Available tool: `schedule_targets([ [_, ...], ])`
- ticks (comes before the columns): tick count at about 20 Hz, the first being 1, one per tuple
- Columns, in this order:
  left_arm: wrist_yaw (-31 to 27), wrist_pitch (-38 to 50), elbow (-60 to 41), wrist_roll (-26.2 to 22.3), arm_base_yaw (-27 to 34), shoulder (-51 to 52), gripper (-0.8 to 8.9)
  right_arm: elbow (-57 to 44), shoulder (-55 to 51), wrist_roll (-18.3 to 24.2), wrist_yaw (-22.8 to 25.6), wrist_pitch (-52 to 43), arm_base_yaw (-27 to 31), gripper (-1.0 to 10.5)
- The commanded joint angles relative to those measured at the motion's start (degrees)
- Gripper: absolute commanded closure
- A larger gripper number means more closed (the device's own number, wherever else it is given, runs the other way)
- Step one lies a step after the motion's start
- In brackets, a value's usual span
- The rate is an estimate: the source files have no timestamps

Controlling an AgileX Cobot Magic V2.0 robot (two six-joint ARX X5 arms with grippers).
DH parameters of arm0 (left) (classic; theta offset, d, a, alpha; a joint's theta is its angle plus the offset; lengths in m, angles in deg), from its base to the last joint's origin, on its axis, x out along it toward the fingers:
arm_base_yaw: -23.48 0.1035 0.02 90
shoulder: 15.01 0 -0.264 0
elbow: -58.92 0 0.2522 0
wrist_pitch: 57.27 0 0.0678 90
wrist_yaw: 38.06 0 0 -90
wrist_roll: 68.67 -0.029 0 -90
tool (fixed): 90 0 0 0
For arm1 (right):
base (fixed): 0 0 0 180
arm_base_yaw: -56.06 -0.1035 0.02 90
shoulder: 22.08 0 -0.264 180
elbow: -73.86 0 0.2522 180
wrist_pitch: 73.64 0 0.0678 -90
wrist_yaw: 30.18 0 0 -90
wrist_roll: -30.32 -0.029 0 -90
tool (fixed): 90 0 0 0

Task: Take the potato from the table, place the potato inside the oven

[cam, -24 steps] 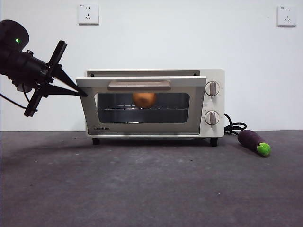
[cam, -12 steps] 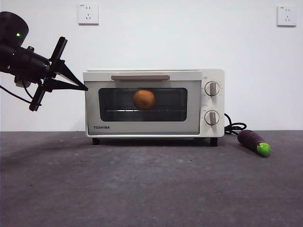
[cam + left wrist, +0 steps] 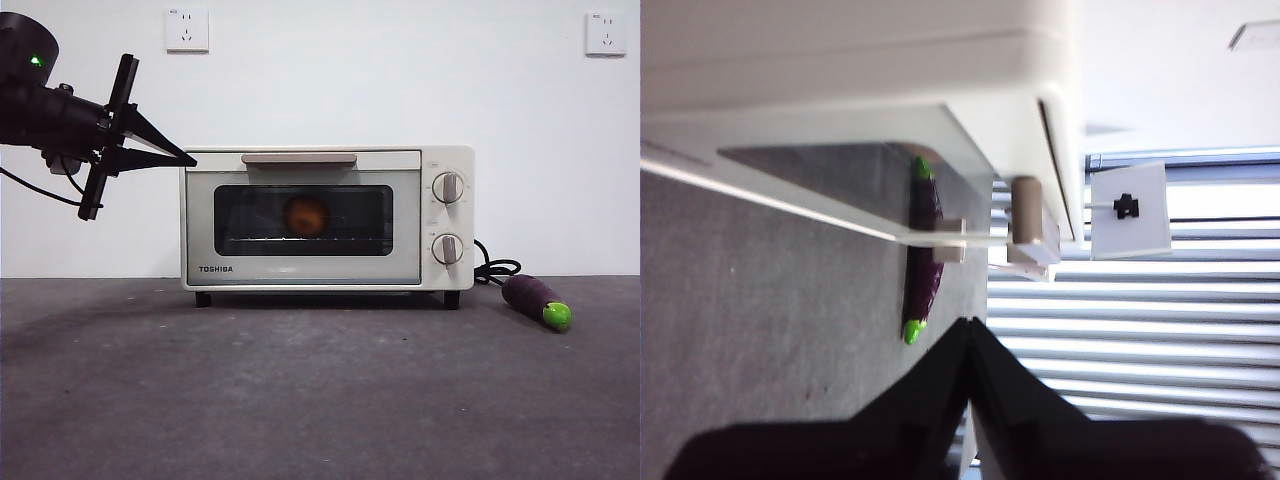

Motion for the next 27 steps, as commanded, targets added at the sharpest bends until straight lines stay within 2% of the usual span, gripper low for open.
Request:
schedule_targets([
  [1,0.59,-2.27,-0.15,-6.73,-0.24,4.0,8.19,-0.39,-0.04,1.27,3.19,1.27,-0.09,9.5],
  [4,-2.23,-11.32,-0.15,-17.25,-0.26,10.78,8.19,-0.39,-0.04,1.29,6.67,1.27,-0.09,9.5],
  [6,-6.1,-19.85,-0.15,-27.71,-0.68,16.2,8.19,-0.39,-0.04,1.27,8.85,1.27,-0.09,9.5],
  [9,-14.62,-34.6,-0.15,-41.68,-1.01,24.55,8.2,-0.9,0.0,1.22,9.29,1.27,-0.09,9.5],
  [12,-18.91,-44.94,-0.15,-48.94,-1.01,31.76,8.19,-2.95,0.02,1.46,9.31,1.27,-0.09,9.5],
  [15,-18.95,-50.69,-0.15,-51.43,-1.01,37.73,8.19,-6.47,0.0,2.73,9.64,1.27,-0.09,9.5],
  [22,-19.26,-61.42,-0.15,-51.6,-1.01,50.36,8.19,-15.23,-0.07,2.73,8.83,1.27,-0.09,9.5],
  [25,-24.92,-69.77,-0.15,-51.63,-1.01,58.27,8.19,-18.97,-0.07,2.75,7.63,1.27,-0.09,9.5],
  [27,-28.85,-74.66,-0.15,-51.65,-1.01,63.82,8.19,-20.65,-0.07,2.75,9.44,1.27,-0.09,9.5],
])
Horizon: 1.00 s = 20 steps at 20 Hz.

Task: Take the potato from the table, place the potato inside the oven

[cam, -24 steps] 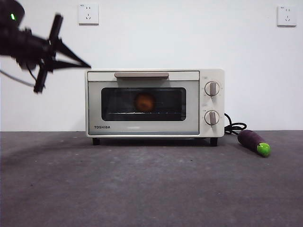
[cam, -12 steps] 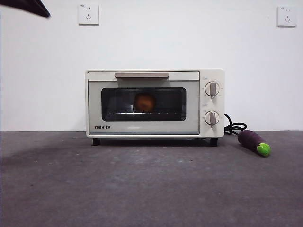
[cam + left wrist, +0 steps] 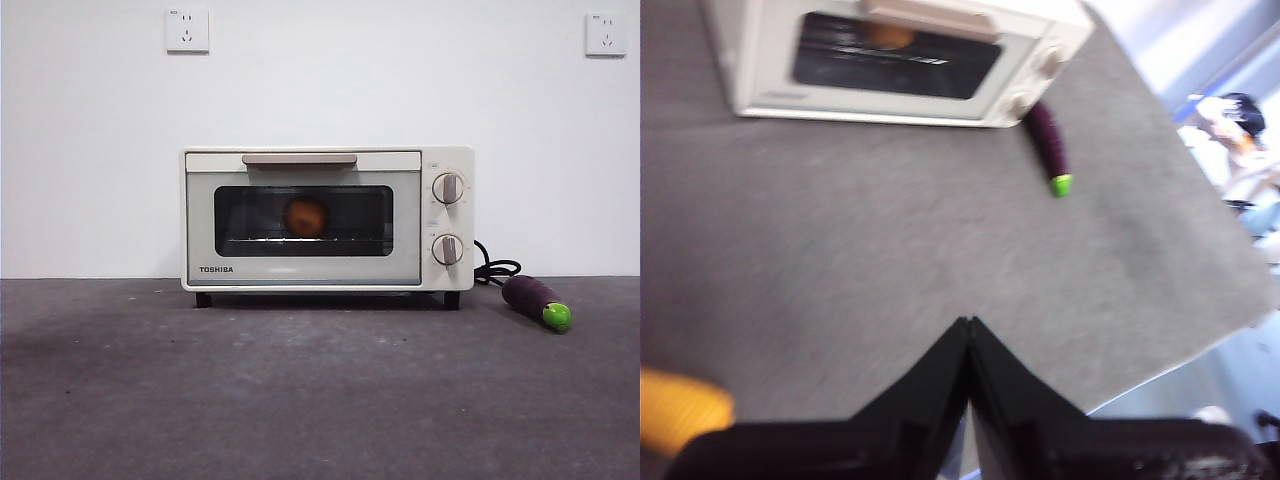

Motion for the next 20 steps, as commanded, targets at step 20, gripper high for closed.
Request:
schedule_targets([
  [20,-5.55,-11.5,-0.15,-4.72,-0.09,9.88,8.18,-2.16,-0.22,-0.63,2.01,1.25,-0.07,9.5],
])
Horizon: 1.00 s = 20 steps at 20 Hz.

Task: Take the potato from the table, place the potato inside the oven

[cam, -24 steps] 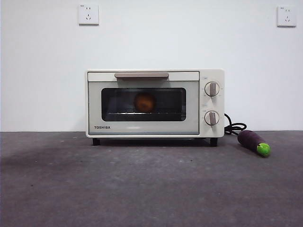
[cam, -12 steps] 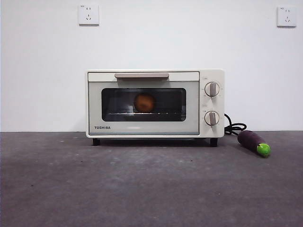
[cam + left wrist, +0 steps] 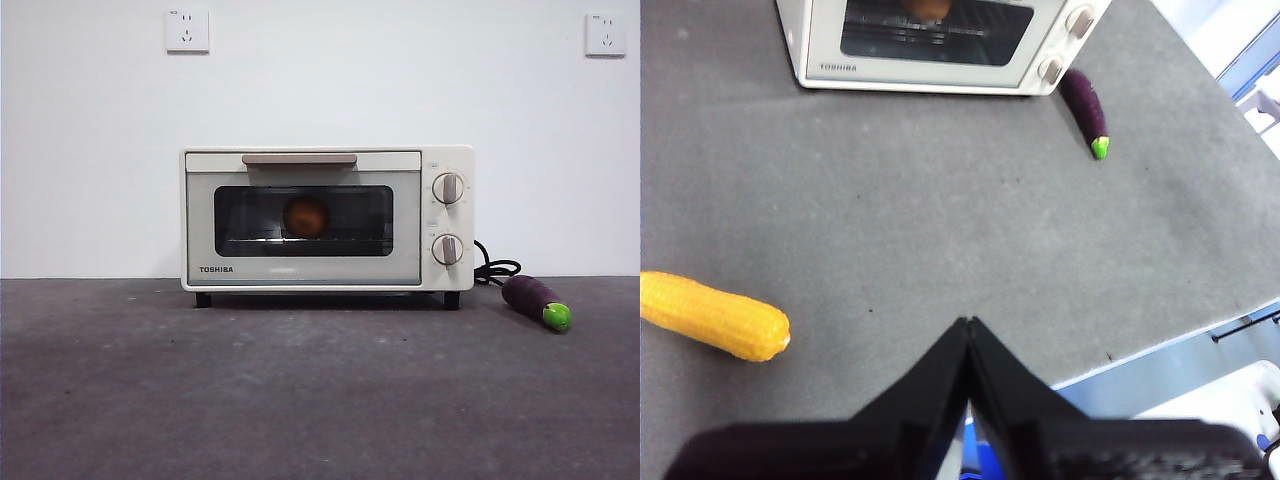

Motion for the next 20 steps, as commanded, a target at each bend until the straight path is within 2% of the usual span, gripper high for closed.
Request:
schedule_targets([
  [1,-0.09,0.37,-0.17,-0.83,-0.09,-2.86,8.18,-0.44,-0.07,-0.59,0.24,1.25,-0.09,9.5],
  [3,-0.09,0.5,-0.17,-0.83,-0.09,-5.51,8.18,-0.44,-0.07,-0.57,0.24,1.25,-0.07,9.5],
  [6,-0.79,6.29,-0.24,-5.09,-0.02,-6.1,8.18,-0.44,-0.07,-0.59,0.26,1.25,-0.07,9.5],
  [9,-2.86,15.82,-2.67,-12.85,0.02,-6.01,8.18,-0.44,-0.07,-0.59,0.26,1.25,-0.07,9.5],
  [11,-2.71,26.84,-9.31,-17.46,0.04,-4.02,8.18,-0.44,-0.07,-0.57,0.26,1.25,-0.07,9.5],
  [13,-2.69,40.19,-19.3,-17.53,0.04,-0.11,8.18,-0.44,-0.07,-0.57,0.26,1.25,-0.07,9.5],
  [17,-3.21,61.64,-41.68,-16.87,0.72,10.56,8.18,-0.44,-0.02,-0.57,0.24,1.25,-0.07,9.5],
  [18,-4.57,66.14,-46.77,-14.95,1.18,13.18,8.18,-0.44,-0.02,-0.57,0.26,1.25,-0.07,9.5],
  [20,-11.76,71.49,-54.99,-9.44,1.99,17.9,8.18,-0.44,-0.02,-0.57,0.26,1.25,-0.07,9.5],
])
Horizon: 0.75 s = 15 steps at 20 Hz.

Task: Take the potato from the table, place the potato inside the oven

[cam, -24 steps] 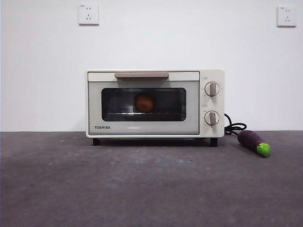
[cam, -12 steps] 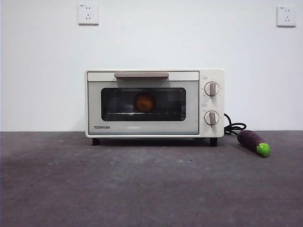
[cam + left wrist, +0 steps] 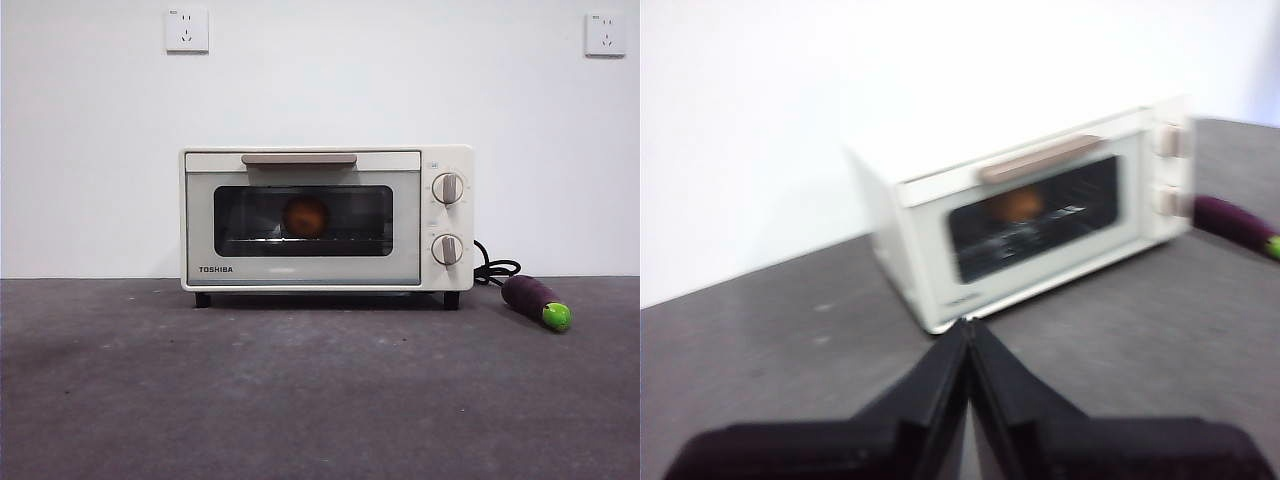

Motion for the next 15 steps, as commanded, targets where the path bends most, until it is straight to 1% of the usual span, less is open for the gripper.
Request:
schedule_targets([
  [1,-8.79,3.72,-8.85,7.58,1.01,4.57,8.18,-0.44,-0.02,-0.57,0.26,1.25,-0.07,9.5],
  [2,-11.13,3.67,-10.99,8.96,1.31,6.38,8.18,-0.44,-0.02,-0.57,0.26,1.25,-0.07,9.5],
  [3,-11.98,3.5,-12.66,9.42,1.62,7.89,8.18,-0.44,-0.02,-0.57,0.24,1.25,-0.07,9.5],
  [7,-12.76,3.23,-17.51,9.42,2.67,11.45,8.18,-0.44,-0.02,-0.57,0.26,1.25,-0.07,9.5],
  [9,-12.72,2.95,-19.74,10.84,3.21,13.53,8.18,-0.44,-0.02,-0.57,0.26,1.25,-0.07,9.5],
  [12,-13.46,-0.59,-19.91,11.5,3.21,14.45,8.18,-0.44,0.0,-0.59,0.26,1.25,-0.07,9.5],
  [15,-17.94,-3.02,-19.91,11.41,3.21,14.45,8.18,-0.44,0.0,-0.57,0.26,1.25,-0.02,9.5],
])
